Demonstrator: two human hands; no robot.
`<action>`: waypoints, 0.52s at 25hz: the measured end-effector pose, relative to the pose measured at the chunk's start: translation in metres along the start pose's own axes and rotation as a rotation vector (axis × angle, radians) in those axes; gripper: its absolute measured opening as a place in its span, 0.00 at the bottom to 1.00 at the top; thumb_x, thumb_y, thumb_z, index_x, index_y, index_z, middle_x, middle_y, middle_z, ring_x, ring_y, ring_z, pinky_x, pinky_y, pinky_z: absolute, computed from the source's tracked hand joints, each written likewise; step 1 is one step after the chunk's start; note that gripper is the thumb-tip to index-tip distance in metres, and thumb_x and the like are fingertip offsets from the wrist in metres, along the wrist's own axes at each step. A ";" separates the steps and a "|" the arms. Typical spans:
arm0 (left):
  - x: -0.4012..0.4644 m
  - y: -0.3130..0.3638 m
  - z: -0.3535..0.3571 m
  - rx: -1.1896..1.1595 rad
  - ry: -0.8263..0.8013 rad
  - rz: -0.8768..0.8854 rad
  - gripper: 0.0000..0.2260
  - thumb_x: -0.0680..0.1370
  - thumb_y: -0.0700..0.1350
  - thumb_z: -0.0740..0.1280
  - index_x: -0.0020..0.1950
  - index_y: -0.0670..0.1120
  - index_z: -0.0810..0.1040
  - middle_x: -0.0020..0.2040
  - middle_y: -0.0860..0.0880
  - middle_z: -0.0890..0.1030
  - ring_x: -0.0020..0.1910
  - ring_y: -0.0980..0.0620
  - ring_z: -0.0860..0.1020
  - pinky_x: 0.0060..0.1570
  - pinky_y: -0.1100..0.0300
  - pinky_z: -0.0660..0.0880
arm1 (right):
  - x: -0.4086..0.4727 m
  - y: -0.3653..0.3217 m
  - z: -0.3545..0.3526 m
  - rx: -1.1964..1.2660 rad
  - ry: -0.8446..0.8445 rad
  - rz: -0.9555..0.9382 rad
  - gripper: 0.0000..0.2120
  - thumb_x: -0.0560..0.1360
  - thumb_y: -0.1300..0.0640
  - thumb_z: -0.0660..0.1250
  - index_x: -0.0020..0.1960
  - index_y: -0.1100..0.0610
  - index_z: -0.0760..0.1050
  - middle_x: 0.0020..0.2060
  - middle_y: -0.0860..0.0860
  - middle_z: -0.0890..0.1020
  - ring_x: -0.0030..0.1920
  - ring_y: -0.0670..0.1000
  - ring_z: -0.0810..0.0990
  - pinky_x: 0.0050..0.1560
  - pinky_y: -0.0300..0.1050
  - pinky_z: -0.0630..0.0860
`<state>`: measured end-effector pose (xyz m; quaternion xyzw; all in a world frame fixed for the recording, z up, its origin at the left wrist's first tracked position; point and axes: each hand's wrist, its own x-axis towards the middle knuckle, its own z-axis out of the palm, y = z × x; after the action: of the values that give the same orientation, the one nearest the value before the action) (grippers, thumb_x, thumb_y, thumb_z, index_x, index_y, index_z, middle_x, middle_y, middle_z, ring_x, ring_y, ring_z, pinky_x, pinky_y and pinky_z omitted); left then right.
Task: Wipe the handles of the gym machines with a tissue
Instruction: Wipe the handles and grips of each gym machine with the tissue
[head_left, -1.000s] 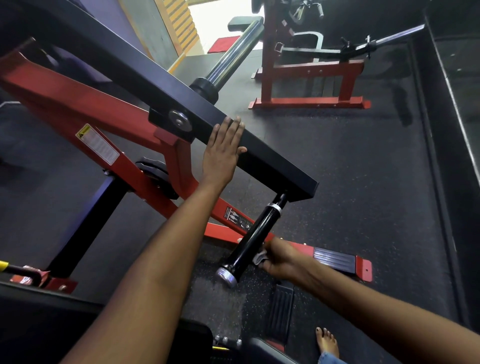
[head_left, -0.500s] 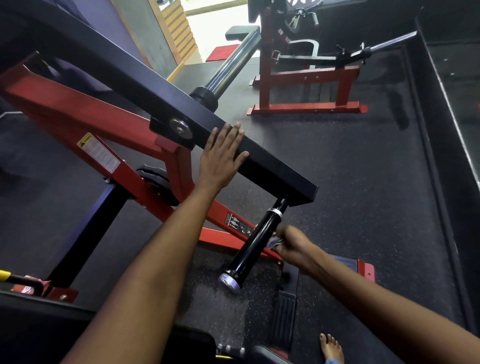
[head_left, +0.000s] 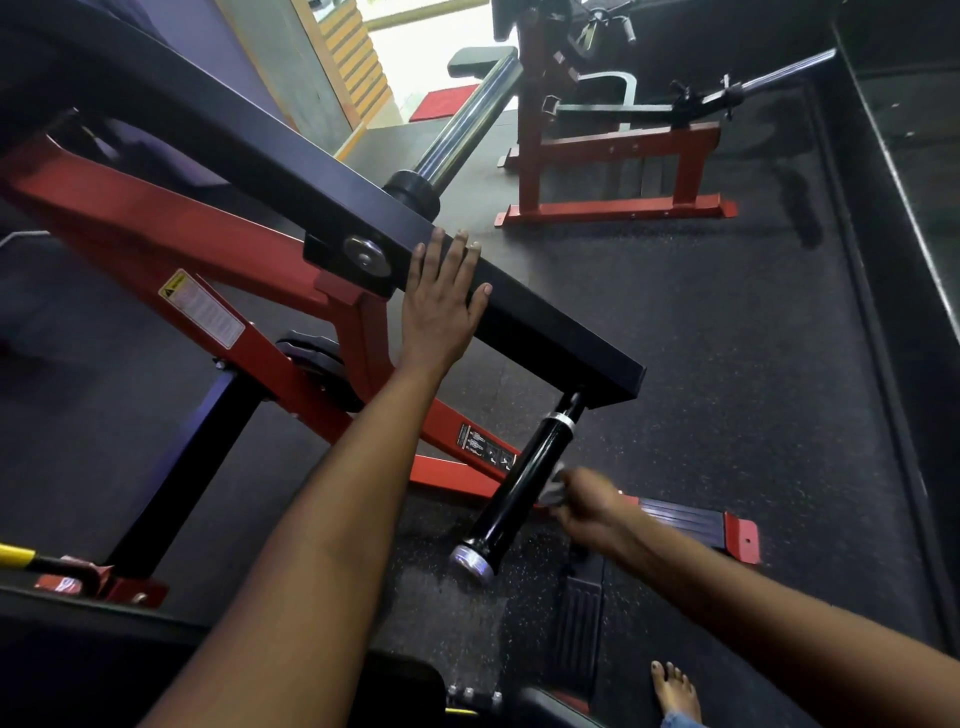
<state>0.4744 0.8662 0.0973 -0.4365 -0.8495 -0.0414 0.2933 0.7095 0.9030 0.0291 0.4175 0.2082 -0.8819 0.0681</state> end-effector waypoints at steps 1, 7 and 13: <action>0.000 0.000 0.000 -0.002 0.003 -0.005 0.22 0.82 0.52 0.55 0.73 0.43 0.68 0.73 0.44 0.69 0.76 0.42 0.60 0.75 0.50 0.46 | -0.006 0.018 -0.002 -0.112 -0.032 0.033 0.17 0.79 0.70 0.49 0.38 0.62 0.72 0.26 0.54 0.76 0.22 0.46 0.73 0.21 0.35 0.70; -0.001 0.002 -0.001 -0.022 -0.015 -0.026 0.22 0.83 0.52 0.54 0.74 0.43 0.68 0.74 0.44 0.67 0.77 0.42 0.58 0.76 0.49 0.47 | 0.007 -0.029 0.004 -0.331 0.337 -0.256 0.16 0.75 0.73 0.55 0.31 0.64 0.71 0.27 0.59 0.74 0.20 0.50 0.74 0.25 0.41 0.73; -0.001 0.003 -0.002 -0.012 -0.026 -0.026 0.22 0.83 0.52 0.54 0.74 0.43 0.68 0.74 0.44 0.67 0.76 0.42 0.59 0.75 0.50 0.44 | -0.025 0.014 0.010 -0.624 0.165 -0.199 0.14 0.77 0.69 0.57 0.34 0.64 0.71 0.32 0.61 0.76 0.28 0.54 0.77 0.32 0.44 0.75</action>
<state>0.4780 0.8666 0.0974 -0.4278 -0.8586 -0.0448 0.2790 0.7230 0.8852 0.0499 0.4240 0.5125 -0.7413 0.0892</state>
